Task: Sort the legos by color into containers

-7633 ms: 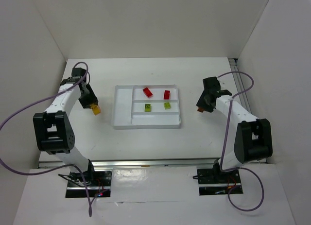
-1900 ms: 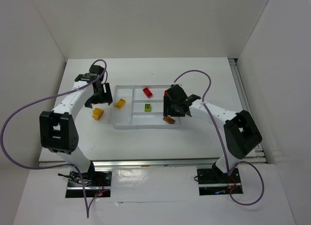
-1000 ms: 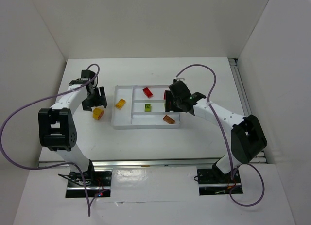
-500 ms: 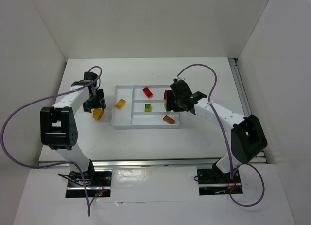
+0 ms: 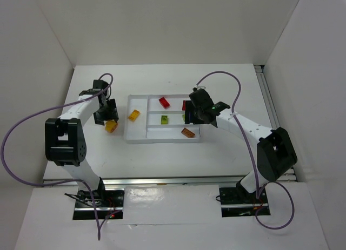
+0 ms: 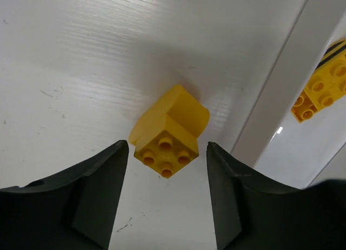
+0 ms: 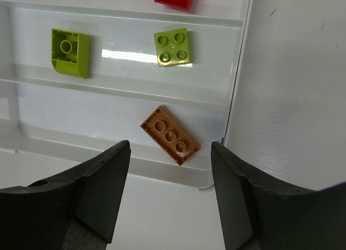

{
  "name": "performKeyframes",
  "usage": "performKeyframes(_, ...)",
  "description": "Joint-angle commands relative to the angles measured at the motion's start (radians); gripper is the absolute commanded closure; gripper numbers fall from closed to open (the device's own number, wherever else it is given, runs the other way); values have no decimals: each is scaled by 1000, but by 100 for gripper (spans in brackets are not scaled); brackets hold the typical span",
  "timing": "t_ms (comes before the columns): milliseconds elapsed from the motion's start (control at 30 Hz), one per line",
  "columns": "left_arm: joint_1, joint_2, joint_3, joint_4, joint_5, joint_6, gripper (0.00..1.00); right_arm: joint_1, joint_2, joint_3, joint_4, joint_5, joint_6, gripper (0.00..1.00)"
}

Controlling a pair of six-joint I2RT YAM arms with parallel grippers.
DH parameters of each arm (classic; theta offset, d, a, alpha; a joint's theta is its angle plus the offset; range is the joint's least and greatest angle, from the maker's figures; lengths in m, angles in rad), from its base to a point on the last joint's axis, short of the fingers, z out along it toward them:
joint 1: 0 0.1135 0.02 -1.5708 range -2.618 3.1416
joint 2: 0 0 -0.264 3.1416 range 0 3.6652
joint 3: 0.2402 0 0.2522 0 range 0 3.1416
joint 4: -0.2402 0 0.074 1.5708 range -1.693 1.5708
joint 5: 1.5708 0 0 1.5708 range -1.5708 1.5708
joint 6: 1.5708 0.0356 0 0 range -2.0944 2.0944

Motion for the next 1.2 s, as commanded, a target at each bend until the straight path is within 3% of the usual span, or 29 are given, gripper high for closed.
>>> performKeyframes(0, -5, -8, 28, -25, 80, -22, 27, -4, -2, 45, -11, 5, -7, 32)
performKeyframes(67, -5, -17, 28, -37, 80, -51, 24, -4, -2, 45, -11, 5, -7, 32)
performKeyframes(500, -5, -86, 28, -57, 177, -123, 27, -4, 8, 33, -11, -5, -16, 32)
performKeyframes(600, -5, -97, 28, -57, 131, -132, 29, -4, 8, 33, -2, -15, -16, 32)
performKeyframes(767, -32, -52, 59, -82, -74, -90, 30, -4, 8, 33, -2, -15, -16, 32)
performKeyframes(1000, -43, 6, 57, -68, -52, -66, 17, -14, 8, 33, -2, -38, -7, 32)
performKeyframes(1167, -43, -18, 24, -36, -1, -45, 20, -14, 17, 33, -2, -38, -7, 32)
